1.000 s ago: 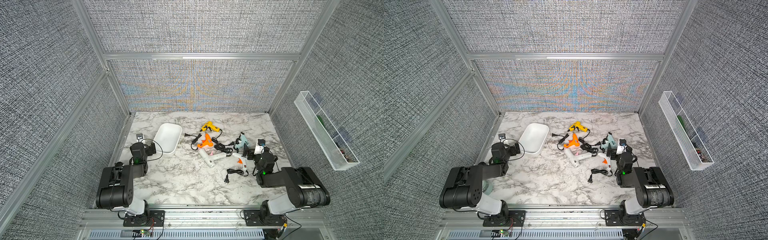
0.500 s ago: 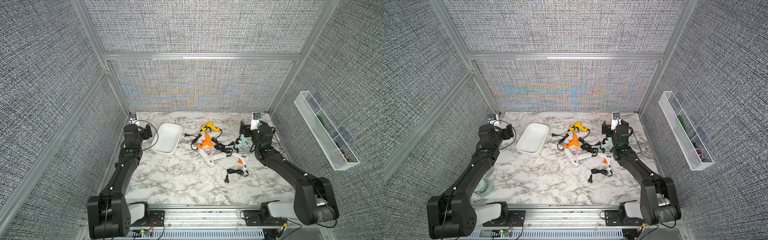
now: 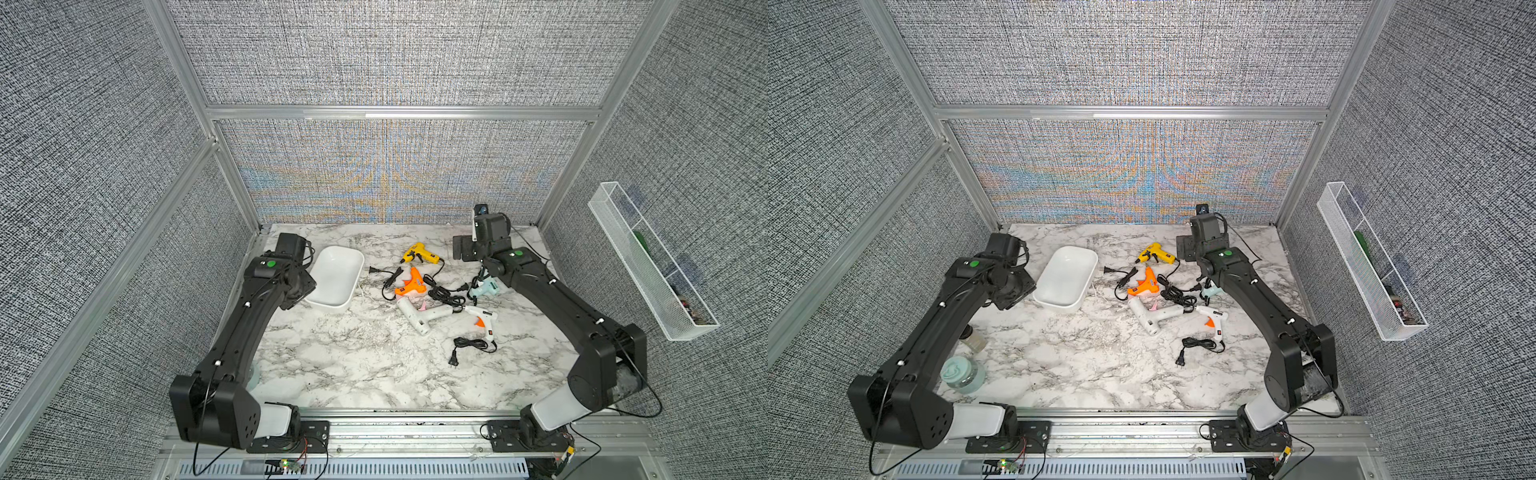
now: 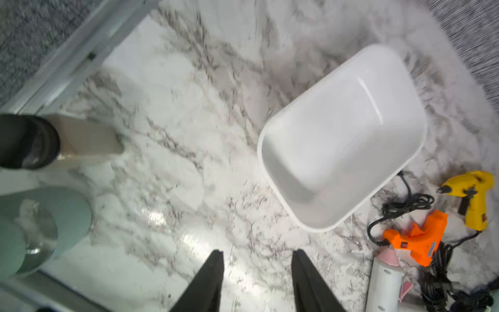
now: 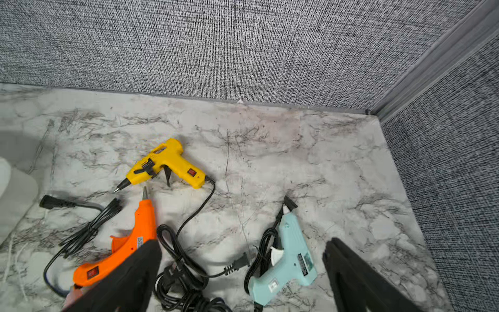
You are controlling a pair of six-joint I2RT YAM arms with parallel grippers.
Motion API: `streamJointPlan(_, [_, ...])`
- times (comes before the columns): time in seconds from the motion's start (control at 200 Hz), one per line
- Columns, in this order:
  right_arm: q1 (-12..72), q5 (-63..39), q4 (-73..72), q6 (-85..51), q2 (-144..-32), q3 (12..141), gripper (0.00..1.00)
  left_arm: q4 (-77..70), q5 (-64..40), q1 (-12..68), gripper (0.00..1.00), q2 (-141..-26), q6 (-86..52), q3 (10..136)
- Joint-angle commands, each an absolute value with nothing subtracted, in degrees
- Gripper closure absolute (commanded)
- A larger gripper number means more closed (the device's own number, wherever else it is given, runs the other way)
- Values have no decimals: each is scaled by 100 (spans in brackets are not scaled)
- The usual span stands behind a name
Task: Put the hot melt glue gun into the storage box
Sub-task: Move the storage box to the center of the board.
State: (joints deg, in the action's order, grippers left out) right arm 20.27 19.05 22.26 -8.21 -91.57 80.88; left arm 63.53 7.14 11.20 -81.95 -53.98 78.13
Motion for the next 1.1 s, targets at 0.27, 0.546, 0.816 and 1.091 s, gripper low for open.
streamJointPlan(0.27, [2078, 1507, 2811, -888, -9471, 8467, 1, 6482, 83, 1406, 33, -9455, -7179, 7705])
streamJointPlan(0.546, [2050, 1467, 2738, -826, -9404, 8318, 1, 5936, 289, 1394, 33, -10399, -7391, 8347])
streamJointPlan(0.816, [1929, 1539, 2809, -809, -9382, 8350, 1, 5786, 66, 1380, 37, -10896, -7360, 8433])
streamJointPlan(1.091, [1898, 1608, 2917, -889, -9470, 8398, 1, 5523, -103, 1362, 61, -10907, -7219, 7885])
